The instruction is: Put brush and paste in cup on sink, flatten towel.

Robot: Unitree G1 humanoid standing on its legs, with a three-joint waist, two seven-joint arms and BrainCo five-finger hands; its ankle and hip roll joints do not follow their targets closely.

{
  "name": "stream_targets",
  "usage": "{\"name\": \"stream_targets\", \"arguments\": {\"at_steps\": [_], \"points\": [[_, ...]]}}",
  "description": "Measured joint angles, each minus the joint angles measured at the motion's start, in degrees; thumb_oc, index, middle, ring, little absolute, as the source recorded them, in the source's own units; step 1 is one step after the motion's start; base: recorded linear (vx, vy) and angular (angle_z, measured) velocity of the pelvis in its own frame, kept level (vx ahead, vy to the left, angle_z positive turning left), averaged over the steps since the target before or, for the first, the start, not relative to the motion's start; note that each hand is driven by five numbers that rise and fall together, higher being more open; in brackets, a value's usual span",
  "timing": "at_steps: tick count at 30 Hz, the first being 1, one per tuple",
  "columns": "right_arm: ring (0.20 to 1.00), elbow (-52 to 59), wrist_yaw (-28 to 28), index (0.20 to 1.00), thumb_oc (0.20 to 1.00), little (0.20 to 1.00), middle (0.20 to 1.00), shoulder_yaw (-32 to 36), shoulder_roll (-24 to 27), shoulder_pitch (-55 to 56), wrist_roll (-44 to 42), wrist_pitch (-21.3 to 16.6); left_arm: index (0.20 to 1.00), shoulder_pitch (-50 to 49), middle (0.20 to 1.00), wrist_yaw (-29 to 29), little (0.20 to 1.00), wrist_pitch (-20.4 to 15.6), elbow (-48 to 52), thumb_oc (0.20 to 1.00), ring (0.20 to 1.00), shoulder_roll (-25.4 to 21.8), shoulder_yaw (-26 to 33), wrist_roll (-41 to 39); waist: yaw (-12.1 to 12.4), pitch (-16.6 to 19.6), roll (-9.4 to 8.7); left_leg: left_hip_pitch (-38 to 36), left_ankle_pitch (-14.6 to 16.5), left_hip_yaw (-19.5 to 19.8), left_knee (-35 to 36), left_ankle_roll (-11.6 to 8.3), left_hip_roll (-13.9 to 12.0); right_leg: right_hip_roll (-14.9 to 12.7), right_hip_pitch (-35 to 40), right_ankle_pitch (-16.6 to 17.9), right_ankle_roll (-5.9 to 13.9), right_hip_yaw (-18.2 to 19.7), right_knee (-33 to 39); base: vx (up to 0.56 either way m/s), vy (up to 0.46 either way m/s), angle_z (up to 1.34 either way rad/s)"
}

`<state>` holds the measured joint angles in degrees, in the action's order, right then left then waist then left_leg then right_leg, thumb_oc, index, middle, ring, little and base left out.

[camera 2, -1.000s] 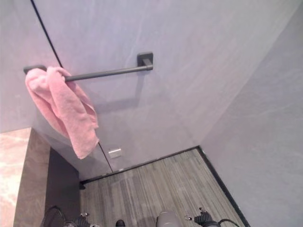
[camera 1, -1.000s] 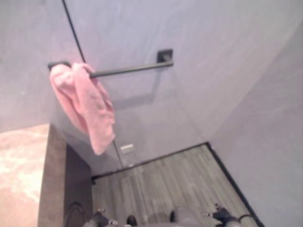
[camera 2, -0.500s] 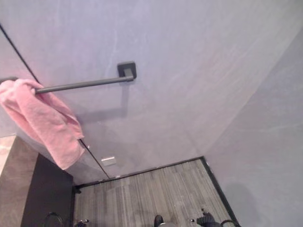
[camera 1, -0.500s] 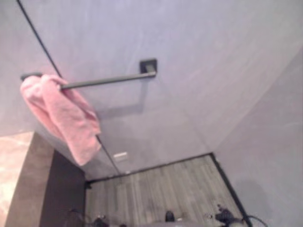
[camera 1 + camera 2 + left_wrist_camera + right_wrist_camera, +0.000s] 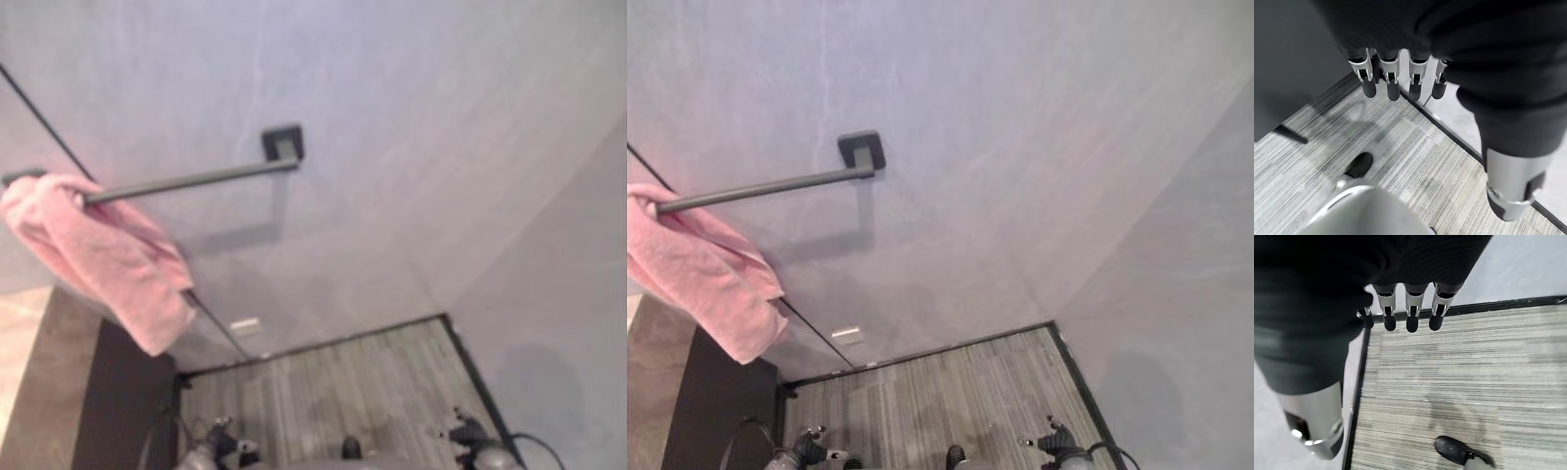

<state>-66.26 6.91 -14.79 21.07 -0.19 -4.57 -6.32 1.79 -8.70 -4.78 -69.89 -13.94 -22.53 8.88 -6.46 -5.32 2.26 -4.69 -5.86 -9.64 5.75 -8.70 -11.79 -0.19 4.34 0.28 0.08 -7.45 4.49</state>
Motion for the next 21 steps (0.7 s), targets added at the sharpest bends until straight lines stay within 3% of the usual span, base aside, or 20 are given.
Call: {"name": "stream_targets", "arguments": {"at_steps": [2,8,10,15,17,21], "points": [[1.0,-0.15,-0.03,1.0,1.0,1.0,1.0,0.15,-0.37,0.38,0.03,0.03,1.0,0.78,1.0,-0.05,1.0,0.0,1.43,1.0,1.0,-0.3,-0.58,0.02,-0.01,-0.15,0.11,0.05,2.65,-0.63,-0.01,0.14,0.59,-0.7,-0.28,-0.1,1.53,0.37,-0.09,0.04,0.122,0.02],[1.0,0.19,-0.02,1.0,1.0,1.0,1.0,0.66,-0.9,0.81,-0.02,0.06,1.0,-0.87,1.0,0.17,1.0,-1.6,8.38,1.0,1.0,-2.04,-3.93,0.11,0.1,-0.08,0.36,-1.38,4.85,-2.2,0.04,3.35,5.51,-5.58,-0.35,0.66,5.23,2.74,-0.2,0.02,0.134,-0.15],[1.0,0.19,-0.01,1.0,1.0,1.0,1.0,0.68,-0.89,0.9,-0.05,0.07,1.0,-1.45,1.0,0.57,1.0,-1.67,11.1,1.0,1.0,-2.67,-4.61,0.11,0.06,0.34,0.8,-1.44,5.01,-2.32,0.05,3.62,6.2,-6.22,-0.38,0.86,5.64,2.96,-0.11,0.0,0.137,-0.03],[1.0,0.36,-0.12,1.0,1.0,1.0,1.0,0.82,-0.78,0.89,-0.05,0.11,1.0,-4.32,1.0,6.01,1.0,-2.81,30.57,1.0,1.0,-8.93,-10.17,0.21,0.24,0.61,1.2,-1.53,4.85,-2.3,0.06,3.82,6.55,-6.6,0.3,1.18,5.92,2.89,0.31,0.01,0.08,0.01],[1.0,0.33,-0.16,1.0,1.0,1.0,1.0,1.13,-0.66,0.99,-0.05,0.18,1.0,-4.32,1.0,7.41,1.0,-3.65,33.35,1.0,1.0,-9.39,-10.09,0.2,0.29,0.71,1.29,-1.91,4.84,-2.27,0.04,3.85,6.56,-6.61,0.68,1.3,5.96,2.83,0.33,0.01,0.024,0.01],[1.0,0.25,-0.64,1.0,1.0,1.0,1.0,1.14,-0.66,0.88,-0.03,0.44,1.0,-4.15,1.0,11.37,1.0,-4.04,48.54,1.0,1.0,-14.55,-10.47,-0.02,0.32,1.1,1.01,-2.48,4.85,-2.14,0.19,3.84,6.56,-6.64,1.35,1.29,5.98,2.64,0.36,0.01,0.026,0.01]]}}
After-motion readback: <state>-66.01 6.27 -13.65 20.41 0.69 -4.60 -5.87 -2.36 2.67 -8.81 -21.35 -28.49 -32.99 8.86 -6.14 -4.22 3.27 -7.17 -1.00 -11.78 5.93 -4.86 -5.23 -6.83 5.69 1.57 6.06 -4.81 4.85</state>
